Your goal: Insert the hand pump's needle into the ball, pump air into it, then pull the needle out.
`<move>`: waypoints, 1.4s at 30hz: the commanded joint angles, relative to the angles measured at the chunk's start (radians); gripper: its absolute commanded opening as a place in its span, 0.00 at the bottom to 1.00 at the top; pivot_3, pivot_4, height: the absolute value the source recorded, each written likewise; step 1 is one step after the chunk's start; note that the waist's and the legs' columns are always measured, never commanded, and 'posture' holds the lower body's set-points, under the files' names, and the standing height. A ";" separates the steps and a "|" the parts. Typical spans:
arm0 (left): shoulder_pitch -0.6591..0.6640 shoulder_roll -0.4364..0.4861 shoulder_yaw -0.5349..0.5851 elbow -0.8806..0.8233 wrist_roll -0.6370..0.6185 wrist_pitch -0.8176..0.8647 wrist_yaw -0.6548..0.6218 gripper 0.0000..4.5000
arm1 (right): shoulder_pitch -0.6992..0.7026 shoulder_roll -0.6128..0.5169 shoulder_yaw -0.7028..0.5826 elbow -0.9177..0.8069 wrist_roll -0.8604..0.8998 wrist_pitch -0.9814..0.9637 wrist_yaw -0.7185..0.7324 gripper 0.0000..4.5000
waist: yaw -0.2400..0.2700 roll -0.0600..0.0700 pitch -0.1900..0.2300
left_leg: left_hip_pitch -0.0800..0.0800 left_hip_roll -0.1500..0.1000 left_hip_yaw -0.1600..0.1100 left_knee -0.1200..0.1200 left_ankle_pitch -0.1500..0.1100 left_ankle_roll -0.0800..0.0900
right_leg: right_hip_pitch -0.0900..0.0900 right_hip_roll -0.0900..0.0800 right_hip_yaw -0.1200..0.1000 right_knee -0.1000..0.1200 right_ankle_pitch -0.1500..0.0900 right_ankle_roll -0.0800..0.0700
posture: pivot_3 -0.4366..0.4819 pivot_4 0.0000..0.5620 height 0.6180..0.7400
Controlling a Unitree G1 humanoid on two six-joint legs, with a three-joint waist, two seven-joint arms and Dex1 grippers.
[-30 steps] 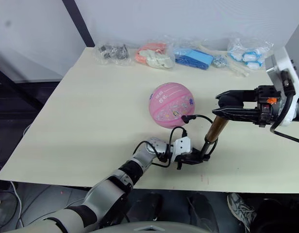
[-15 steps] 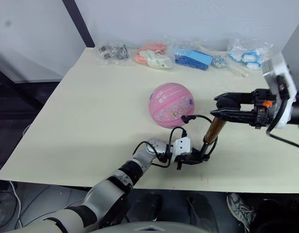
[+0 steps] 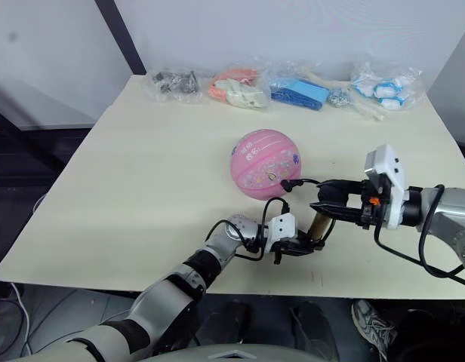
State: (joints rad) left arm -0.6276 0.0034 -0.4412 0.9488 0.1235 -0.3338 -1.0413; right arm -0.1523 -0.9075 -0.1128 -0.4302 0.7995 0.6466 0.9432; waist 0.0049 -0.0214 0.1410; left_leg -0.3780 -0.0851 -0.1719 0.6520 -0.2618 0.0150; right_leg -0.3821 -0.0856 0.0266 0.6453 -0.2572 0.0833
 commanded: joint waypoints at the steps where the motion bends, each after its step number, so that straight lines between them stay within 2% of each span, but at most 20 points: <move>1: 0.025 0.038 -0.020 0.056 0.049 0.039 -0.004 0.23 | 0.052 0.032 0.098 0.066 -0.149 -0.068 -0.007 0.43 | -0.002 0.000 -0.001 | 0.000 0.000 0.000 0.000 0.000 0.000 | 0.001 0.000 0.000 0.000 0.000 0.000 | 0.48 0.27 0.97; 8: 0.024 0.044 -0.017 0.053 0.047 0.042 -0.003 0.23 | 0.072 0.061 0.117 0.094 -0.202 -0.142 0.003 0.43 | -0.015 -0.002 -0.004 | 0.003 0.000 0.000 0.000 0.000 0.000 | 0.004 0.000 0.000 0.000 0.000 0.001 | 0.48 0.27 0.97; 13: 0.030 0.046 -0.017 0.050 0.046 0.043 -0.004 0.23 | 0.008 -0.008 0.002 0.037 -0.093 -0.062 0.025 0.43 | -0.016 -0.001 -0.004 | 0.003 0.000 0.000 0.000 0.000 0.000 | 0.004 0.000 0.000 0.000 0.000 0.000 | 0.48 0.27 0.97; 16: 0.032 0.043 -0.017 0.049 0.043 0.044 -0.006 0.23 | -0.052 -0.084 -0.104 -0.001 0.039 0.035 0.052 0.43 | -0.015 0.002 -0.001 | 0.001 -0.001 0.000 0.000 0.000 0.000 | 0.002 -0.001 0.000 0.000 0.000 0.000 | 0.48 0.27 0.97; 25: 0.028 0.038 -0.021 0.056 0.045 0.042 -0.011 0.23 | -0.211 -0.221 -0.248 0.020 0.241 0.214 0.071 0.43 | -0.013 0.005 0.002 | -0.002 -0.001 0.000 0.000 0.000 0.000 | 0.000 -0.002 0.000 -0.001 0.000 0.000 | 0.48 0.27 0.97; 29: 0.028 0.036 -0.020 0.057 0.044 0.041 -0.011 0.23 | -0.325 -0.289 -0.265 0.068 0.305 0.290 0.065 0.43 | -0.013 0.009 0.005 | -0.003 -0.001 0.000 0.000 0.000 0.000 | -0.001 -0.002 0.000 -0.001 0.000 0.000 | 0.48 0.27 0.97; 36: 0.026 0.031 -0.021 0.062 0.046 0.039 -0.008 0.23 | -0.442 -0.346 -0.247 0.126 0.357 0.384 0.052 0.43 | -0.011 0.009 0.005 | -0.005 -0.002 0.001 0.000 0.000 0.000 | -0.003 -0.003 0.000 -0.001 0.000 0.000 | 0.48 0.27 0.97; 42: 0.025 0.026 -0.022 0.064 0.046 0.037 -0.005 0.23 | -0.392 -0.324 -0.236 0.094 0.368 0.438 0.043 0.43 | -0.006 0.009 0.005 | -0.006 -0.002 0.000 0.000 0.000 0.000 | -0.005 -0.003 0.000 -0.001 0.000 0.000 | 0.48 0.27 0.97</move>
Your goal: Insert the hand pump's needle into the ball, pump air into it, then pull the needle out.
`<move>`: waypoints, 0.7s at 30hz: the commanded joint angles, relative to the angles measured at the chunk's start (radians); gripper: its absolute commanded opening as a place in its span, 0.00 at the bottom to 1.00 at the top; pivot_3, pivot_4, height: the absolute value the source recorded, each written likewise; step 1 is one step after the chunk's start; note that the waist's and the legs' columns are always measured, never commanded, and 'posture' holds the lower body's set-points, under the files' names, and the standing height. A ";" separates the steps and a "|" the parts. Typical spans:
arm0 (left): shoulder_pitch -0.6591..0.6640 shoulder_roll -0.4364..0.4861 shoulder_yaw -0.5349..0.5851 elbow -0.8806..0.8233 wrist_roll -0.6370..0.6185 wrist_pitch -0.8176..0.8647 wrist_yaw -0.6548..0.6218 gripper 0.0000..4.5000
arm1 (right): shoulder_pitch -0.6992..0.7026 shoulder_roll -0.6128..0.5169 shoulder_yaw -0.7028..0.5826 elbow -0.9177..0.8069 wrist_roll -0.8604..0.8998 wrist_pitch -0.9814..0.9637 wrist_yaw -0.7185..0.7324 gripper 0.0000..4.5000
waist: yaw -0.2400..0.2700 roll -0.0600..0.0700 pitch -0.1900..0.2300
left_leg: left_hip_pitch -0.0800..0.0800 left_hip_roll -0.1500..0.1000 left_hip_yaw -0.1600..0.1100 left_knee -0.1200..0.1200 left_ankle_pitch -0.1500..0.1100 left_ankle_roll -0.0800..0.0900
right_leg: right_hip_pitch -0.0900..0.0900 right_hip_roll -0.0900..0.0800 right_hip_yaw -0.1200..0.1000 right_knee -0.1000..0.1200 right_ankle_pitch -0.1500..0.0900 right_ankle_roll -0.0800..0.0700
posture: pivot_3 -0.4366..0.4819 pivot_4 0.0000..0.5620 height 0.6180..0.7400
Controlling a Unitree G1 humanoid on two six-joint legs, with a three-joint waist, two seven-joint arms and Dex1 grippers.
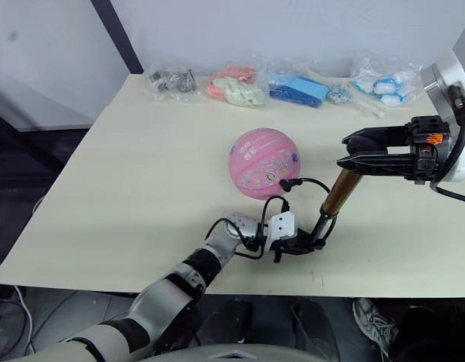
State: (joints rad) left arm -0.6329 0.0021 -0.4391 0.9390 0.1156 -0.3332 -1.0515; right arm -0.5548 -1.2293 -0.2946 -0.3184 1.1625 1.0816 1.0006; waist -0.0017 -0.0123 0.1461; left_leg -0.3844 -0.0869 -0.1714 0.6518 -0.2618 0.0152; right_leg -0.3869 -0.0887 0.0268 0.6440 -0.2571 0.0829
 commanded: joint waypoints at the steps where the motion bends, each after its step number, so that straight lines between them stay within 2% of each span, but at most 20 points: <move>1: 0.030 0.027 -0.024 0.074 0.054 0.036 0.005 0.23 | 0.029 0.023 -0.054 -0.030 0.010 0.002 -0.035 0.43 | 0.002 0.000 0.000 | 0.000 0.000 0.000 0.000 0.000 0.000 | 0.000 0.000 0.000 0.000 0.000 0.000 | 0.48 0.27 0.97; 11: 0.028 0.029 -0.025 0.080 0.055 0.033 0.008 0.23 | 0.276 0.167 0.018 -0.161 -0.194 -0.187 -0.087 0.43 | 0.004 -0.004 -0.003 | 0.004 0.001 0.000 0.001 0.000 0.000 | 0.004 0.002 0.000 0.001 0.000 0.001 | 0.48 0.27 0.97; 14: 0.027 0.028 -0.026 0.080 0.055 0.032 0.005 0.23 | 0.368 0.204 0.091 -0.166 -0.306 -0.289 -0.071 0.43 | 0.004 -0.008 -0.006 | 0.005 0.001 -0.001 0.000 0.000 0.000 | 0.004 0.002 -0.001 0.001 0.000 0.001 | 0.48 0.27 0.97; 17: 0.026 0.028 -0.025 0.079 0.054 0.033 0.004 0.23 | 0.403 0.251 0.124 -0.162 -0.341 -0.334 -0.089 0.43 | 0.002 -0.008 -0.006 | 0.005 0.001 -0.001 0.001 0.000 0.000 | 0.005 0.002 -0.001 0.001 0.000 0.001 | 0.48 0.27 0.97; 21: 0.024 0.024 -0.022 0.073 0.050 0.037 0.003 0.23 | 0.483 0.347 0.231 -0.160 -0.478 -0.472 -0.116 0.43 | 0.000 -0.009 -0.007 | 0.007 0.001 -0.001 0.000 0.000 0.000 | 0.007 0.002 -0.001 0.001 0.000 0.001 | 0.48 0.27 0.97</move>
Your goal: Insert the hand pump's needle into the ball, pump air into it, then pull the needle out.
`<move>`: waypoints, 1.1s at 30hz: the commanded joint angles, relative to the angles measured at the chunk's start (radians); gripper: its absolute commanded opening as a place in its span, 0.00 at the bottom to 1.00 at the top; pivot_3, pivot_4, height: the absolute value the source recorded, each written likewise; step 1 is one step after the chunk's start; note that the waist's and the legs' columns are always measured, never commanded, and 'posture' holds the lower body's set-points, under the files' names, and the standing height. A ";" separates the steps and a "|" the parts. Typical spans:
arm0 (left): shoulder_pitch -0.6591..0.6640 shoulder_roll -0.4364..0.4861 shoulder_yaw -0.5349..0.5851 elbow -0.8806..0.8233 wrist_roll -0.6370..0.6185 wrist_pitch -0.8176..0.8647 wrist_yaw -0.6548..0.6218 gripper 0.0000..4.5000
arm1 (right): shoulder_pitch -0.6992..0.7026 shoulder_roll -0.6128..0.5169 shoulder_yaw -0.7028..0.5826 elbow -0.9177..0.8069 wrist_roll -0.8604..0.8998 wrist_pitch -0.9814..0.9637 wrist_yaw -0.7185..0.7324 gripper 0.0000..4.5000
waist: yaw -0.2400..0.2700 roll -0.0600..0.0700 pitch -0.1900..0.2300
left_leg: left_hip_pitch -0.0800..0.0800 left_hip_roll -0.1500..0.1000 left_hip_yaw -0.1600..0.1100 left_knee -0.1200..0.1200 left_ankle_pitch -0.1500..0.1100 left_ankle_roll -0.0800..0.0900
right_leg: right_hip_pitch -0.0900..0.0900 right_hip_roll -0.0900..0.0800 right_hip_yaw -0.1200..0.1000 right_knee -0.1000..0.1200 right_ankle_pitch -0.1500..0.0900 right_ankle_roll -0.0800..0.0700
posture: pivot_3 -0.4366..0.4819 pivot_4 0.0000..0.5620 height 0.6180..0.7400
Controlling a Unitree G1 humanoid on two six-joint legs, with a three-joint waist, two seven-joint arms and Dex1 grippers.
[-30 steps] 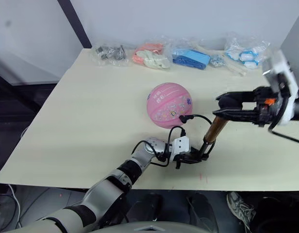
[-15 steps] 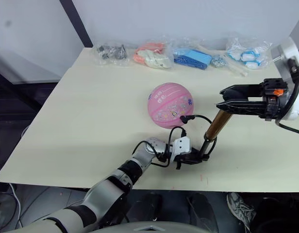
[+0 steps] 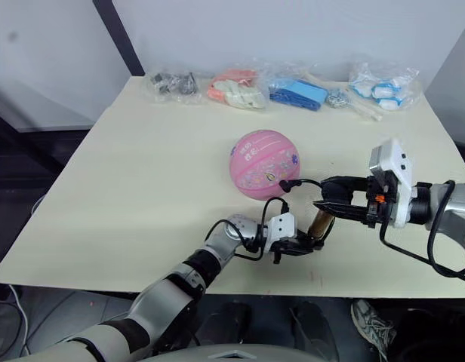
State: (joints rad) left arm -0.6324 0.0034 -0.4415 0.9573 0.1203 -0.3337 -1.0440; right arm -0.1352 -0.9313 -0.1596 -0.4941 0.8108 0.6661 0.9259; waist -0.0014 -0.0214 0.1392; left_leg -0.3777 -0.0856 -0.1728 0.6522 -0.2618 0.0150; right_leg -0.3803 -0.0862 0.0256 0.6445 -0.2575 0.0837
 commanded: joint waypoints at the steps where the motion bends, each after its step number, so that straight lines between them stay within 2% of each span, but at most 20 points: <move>1: 0.024 0.022 -0.019 0.055 0.045 0.038 -0.004 0.23 | 0.074 0.071 0.108 0.022 -0.135 -0.066 -0.051 0.43 | 0.000 0.000 0.000 | 0.000 0.000 0.000 0.000 0.000 0.000 | 0.000 0.000 0.000 0.000 0.000 0.000 | 0.48 0.27 0.97; 7: 0.022 0.023 -0.020 0.055 0.046 0.037 -0.006 0.23 | 0.115 0.133 0.165 0.085 -0.263 -0.179 -0.064 0.43 | -0.006 0.001 -0.002 | 0.001 0.000 0.000 0.000 0.000 0.000 | 0.001 0.000 0.000 0.000 0.000 0.000 | 0.48 0.27 0.97; 13: 0.020 0.023 -0.019 0.056 0.046 0.038 -0.005 0.23 | 0.097 0.136 0.120 0.065 -0.220 -0.161 -0.056 0.43 | -0.008 0.000 -0.002 | 0.002 0.000 0.000 0.000 0.000 0.000 | 0.002 0.000 0.000 0.000 0.000 0.000 | 0.48 0.27 0.97; 19: 0.021 0.023 -0.019 0.057 0.046 0.038 -0.005 0.23 | 0.022 0.045 -0.007 0.013 -0.079 -0.054 -0.013 0.43 | -0.006 0.000 -0.002 | 0.001 0.000 0.000 0.000 0.000 0.000 | 0.002 0.000 0.000 0.000 0.000 0.000 | 0.48 0.27 0.97; 21: 0.021 0.023 -0.018 0.057 0.045 0.038 -0.005 0.23 | -0.014 -0.003 -0.067 -0.005 -0.007 0.002 0.004 0.43 | -0.004 0.005 0.002 | 0.000 -0.001 0.000 0.000 0.000 0.000 | 0.001 0.000 0.000 0.000 0.000 0.000 | 0.48 0.27 0.97; 25: 0.021 0.020 -0.019 0.060 0.046 0.036 -0.005 0.23 | -0.081 -0.085 -0.160 -0.014 0.115 0.102 0.009 0.43 | -0.001 0.006 0.003 | -0.002 -0.002 0.000 0.000 0.000 0.000 | 0.000 -0.001 0.000 0.000 0.000 0.000 | 0.48 0.27 0.97; 33: 0.018 0.016 -0.019 0.066 0.047 0.033 -0.005 0.23 | -0.219 -0.205 -0.261 0.038 0.262 0.233 0.007 0.43 | 0.008 0.008 0.005 | -0.004 -0.002 0.001 0.000 0.000 0.000 | -0.003 -0.002 0.001 -0.001 0.000 -0.001 | 0.48 0.27 0.97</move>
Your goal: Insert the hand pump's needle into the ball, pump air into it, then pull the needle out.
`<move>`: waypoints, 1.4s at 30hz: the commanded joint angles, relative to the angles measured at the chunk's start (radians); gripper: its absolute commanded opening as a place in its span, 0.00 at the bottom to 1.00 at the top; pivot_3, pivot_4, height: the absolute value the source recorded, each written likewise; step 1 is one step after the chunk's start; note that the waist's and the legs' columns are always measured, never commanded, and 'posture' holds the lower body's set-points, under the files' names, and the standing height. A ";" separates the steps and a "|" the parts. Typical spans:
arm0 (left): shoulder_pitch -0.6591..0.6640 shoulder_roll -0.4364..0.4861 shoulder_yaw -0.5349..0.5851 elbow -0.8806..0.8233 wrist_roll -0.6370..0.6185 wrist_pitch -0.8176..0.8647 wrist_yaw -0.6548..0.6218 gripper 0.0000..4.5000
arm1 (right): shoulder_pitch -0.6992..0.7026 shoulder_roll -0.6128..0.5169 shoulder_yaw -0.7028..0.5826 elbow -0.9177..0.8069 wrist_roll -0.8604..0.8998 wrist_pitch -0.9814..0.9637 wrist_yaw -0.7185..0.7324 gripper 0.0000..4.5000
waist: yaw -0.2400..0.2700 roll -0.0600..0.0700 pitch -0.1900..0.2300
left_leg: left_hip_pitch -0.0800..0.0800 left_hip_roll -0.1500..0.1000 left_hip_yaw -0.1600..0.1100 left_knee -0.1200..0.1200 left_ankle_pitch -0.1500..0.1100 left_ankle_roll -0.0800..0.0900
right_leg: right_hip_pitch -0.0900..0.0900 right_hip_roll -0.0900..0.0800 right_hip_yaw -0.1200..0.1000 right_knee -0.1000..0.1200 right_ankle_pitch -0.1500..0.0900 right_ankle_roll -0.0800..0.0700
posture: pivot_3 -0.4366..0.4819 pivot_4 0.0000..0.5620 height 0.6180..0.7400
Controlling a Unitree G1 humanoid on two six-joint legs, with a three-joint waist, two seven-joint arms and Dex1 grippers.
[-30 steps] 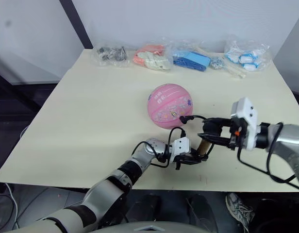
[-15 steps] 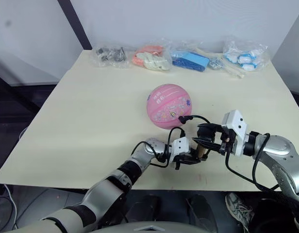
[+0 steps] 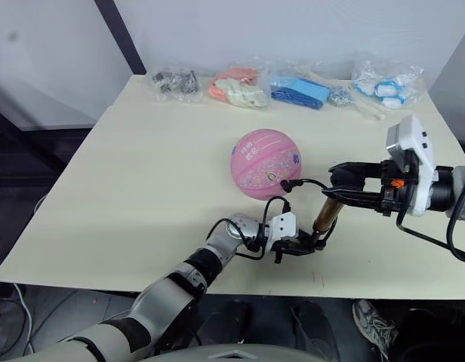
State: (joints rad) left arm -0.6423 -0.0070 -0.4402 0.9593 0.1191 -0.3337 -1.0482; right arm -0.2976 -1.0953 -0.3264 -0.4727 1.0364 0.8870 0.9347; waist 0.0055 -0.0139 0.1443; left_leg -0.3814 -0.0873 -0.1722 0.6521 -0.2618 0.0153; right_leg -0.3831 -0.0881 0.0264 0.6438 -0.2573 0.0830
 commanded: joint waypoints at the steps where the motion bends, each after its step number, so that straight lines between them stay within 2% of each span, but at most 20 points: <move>1: 0.028 0.027 -0.021 0.065 0.048 0.032 -0.001 0.23 | -0.072 -0.050 -0.103 0.028 0.053 0.024 -0.004 0.43 | 0.001 0.000 0.000 | 0.000 0.000 0.000 0.000 0.000 0.000 | 0.000 0.000 0.000 0.000 0.000 0.000 | 0.48 0.27 0.97; 8: 0.027 0.027 -0.022 0.069 0.051 0.029 -0.001 0.23 | -0.159 -0.134 -0.122 0.090 0.115 0.101 0.007 0.43 | 0.006 0.001 0.001 | -0.002 0.000 0.000 0.000 0.000 0.000 | -0.002 0.000 0.000 0.000 0.000 0.000 | 0.48 0.27 0.97; 14: 0.027 0.028 -0.022 0.069 0.052 0.026 0.001 0.23 | -0.215 -0.148 -0.106 0.117 0.122 0.123 0.004 0.43 | 0.007 0.001 0.002 | -0.003 0.000 0.000 0.000 0.000 0.000 | -0.003 0.000 0.000 0.000 0.000 0.000 | 0.48 0.27 0.97; 24: 0.024 0.027 -0.021 0.070 0.051 0.025 0.004 0.23 | -0.051 -0.044 -0.059 0.028 0.044 0.056 -0.007 0.43 | 0.007 0.000 0.001 | -0.001 0.000 0.001 0.000 0.000 0.000 | -0.002 0.000 0.000 0.000 0.000 0.000 | 0.48 0.27 0.97; 29: 0.026 0.029 -0.020 0.068 0.049 0.028 0.002 0.23 | 0.049 0.043 0.028 -0.003 -0.054 -0.027 -0.030 0.43 | 0.006 -0.003 -0.001 | 0.000 0.001 0.000 0.000 0.000 0.000 | -0.001 0.001 0.000 0.000 0.000 0.000 | 0.48 0.27 0.97; 33: 0.022 0.029 -0.018 0.070 0.049 0.028 0.007 0.23 | 0.159 0.105 0.156 0.009 -0.223 -0.167 -0.003 0.43 | 0.006 -0.005 -0.003 | 0.002 0.001 0.000 0.000 0.000 0.000 | 0.001 0.001 0.000 0.001 0.000 0.000 | 0.48 0.27 0.97; 42: 0.020 0.035 -0.014 0.072 0.049 0.029 0.006 0.23 | 0.252 0.195 0.287 0.076 -0.402 -0.331 0.014 0.43 | 0.002 -0.008 -0.006 | 0.004 0.002 0.000 0.000 0.000 0.000 | 0.003 0.002 0.000 0.001 0.000 0.001 | 0.48 0.27 0.97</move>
State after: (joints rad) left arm -0.6443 -0.0049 -0.4413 0.9777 0.1243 -0.3375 -1.0432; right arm -0.0823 -0.9024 -0.0954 -0.4379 0.7077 0.5517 0.9513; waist 0.0076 -0.0222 0.1387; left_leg -0.3771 -0.0857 -0.1721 0.6522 -0.2618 0.0150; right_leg -0.3800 -0.0859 0.0263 0.6443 -0.2574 0.0836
